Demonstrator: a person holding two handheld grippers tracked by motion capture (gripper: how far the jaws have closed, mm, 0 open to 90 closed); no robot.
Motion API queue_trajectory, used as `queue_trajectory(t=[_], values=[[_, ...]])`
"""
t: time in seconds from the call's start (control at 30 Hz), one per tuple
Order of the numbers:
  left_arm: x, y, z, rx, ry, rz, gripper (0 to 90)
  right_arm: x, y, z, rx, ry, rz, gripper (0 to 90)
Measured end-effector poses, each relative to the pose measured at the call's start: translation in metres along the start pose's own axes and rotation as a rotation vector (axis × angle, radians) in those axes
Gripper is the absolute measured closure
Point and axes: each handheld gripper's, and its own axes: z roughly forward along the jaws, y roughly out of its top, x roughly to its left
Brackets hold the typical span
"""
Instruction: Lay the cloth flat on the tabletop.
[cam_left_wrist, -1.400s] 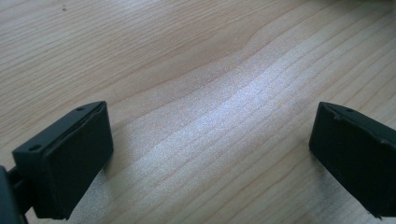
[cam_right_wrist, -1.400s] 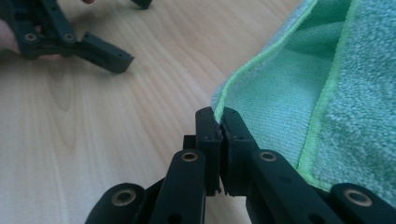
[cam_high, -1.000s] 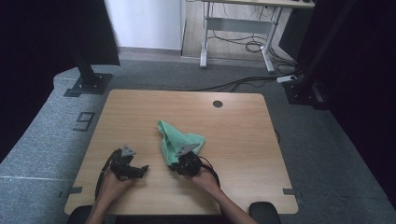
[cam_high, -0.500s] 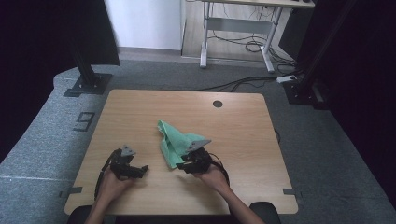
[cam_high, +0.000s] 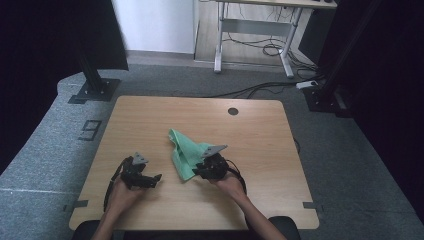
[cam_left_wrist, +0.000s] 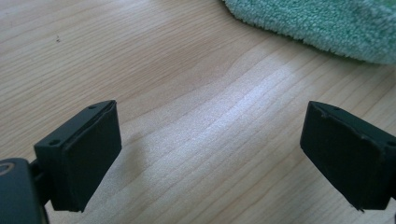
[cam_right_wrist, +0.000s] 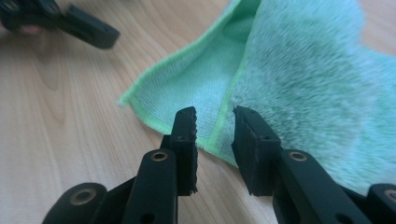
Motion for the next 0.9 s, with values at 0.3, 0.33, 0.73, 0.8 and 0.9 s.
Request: queue_trajectory(t=[0.3, 0.33, 0.73, 0.8, 0.9], values=[[-0.008, 0.013, -0.001, -0.017, -0.026, 0.020, 5.4, -0.004, -0.012, 0.018, 0.044, -0.027, -0.008, 66.5], [-0.008, 0.013, -0.001, -0.017, -0.026, 0.020, 5.4, -0.004, -0.013, 0.018, 0.037, -0.027, -0.008, 67.6], [-0.039, 0.063, -0.006, -0.058, -0.092, 0.090, 5.3, -0.006, -0.015, 0.017, 0.033, -0.030, 0.012, 81.5], [-0.042, 0.067, -0.005, -0.055, -0.096, 0.099, 5.3, -0.005, -0.014, 0.017, 0.036, -0.032, 0.012, 81.5], [-0.049, 0.077, 0.003, -0.026, -0.099, 0.118, 5.3, -0.004, -0.015, 0.017, 0.037, -0.029, 0.010, 81.5]])
